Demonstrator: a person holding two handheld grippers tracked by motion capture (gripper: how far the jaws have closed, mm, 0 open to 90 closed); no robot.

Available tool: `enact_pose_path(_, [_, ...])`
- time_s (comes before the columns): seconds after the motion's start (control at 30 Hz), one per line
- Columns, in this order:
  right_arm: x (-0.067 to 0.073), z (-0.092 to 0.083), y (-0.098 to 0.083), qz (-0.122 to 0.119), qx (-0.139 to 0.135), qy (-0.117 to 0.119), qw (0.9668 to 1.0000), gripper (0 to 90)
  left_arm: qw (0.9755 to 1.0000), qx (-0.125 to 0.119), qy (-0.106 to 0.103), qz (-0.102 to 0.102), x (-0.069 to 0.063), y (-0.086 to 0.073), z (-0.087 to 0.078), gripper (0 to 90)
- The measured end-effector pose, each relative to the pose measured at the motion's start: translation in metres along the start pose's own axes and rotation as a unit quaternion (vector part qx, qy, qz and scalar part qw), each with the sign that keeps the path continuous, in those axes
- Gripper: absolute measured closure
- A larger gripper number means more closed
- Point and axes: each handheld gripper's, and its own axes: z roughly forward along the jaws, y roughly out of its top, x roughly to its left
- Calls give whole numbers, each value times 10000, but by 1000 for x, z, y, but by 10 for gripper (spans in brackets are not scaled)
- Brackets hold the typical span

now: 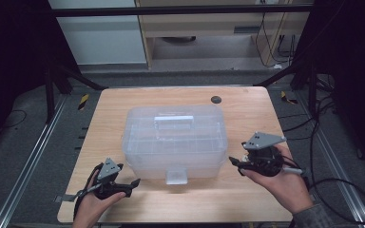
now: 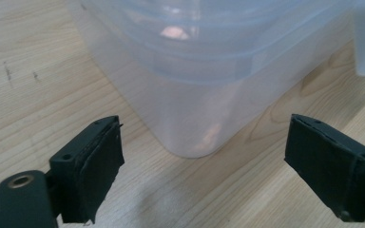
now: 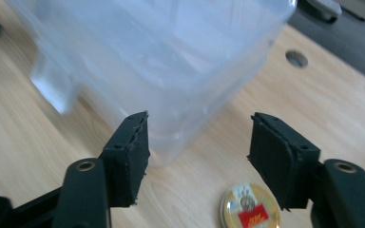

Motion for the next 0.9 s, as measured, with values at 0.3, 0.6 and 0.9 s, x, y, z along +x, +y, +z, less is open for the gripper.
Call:
enact_pose_path(0.3, [-13, 15, 72, -488, -198, 181, 9985, 399, 9996, -268, -18, -77, 3, 9, 0, 221])
enact_pose_path(0.6, [4, 79, 121, -867, -140, 512, 9948, 380, 9983, -561, -32, -137, 2, 8, -8, 253])
enact_pose_path(0.9, [16, 109, 131, -1049, 55, 325, 9939, 427, 9984, -564, -18, -82, 3, 8, -5, 288])
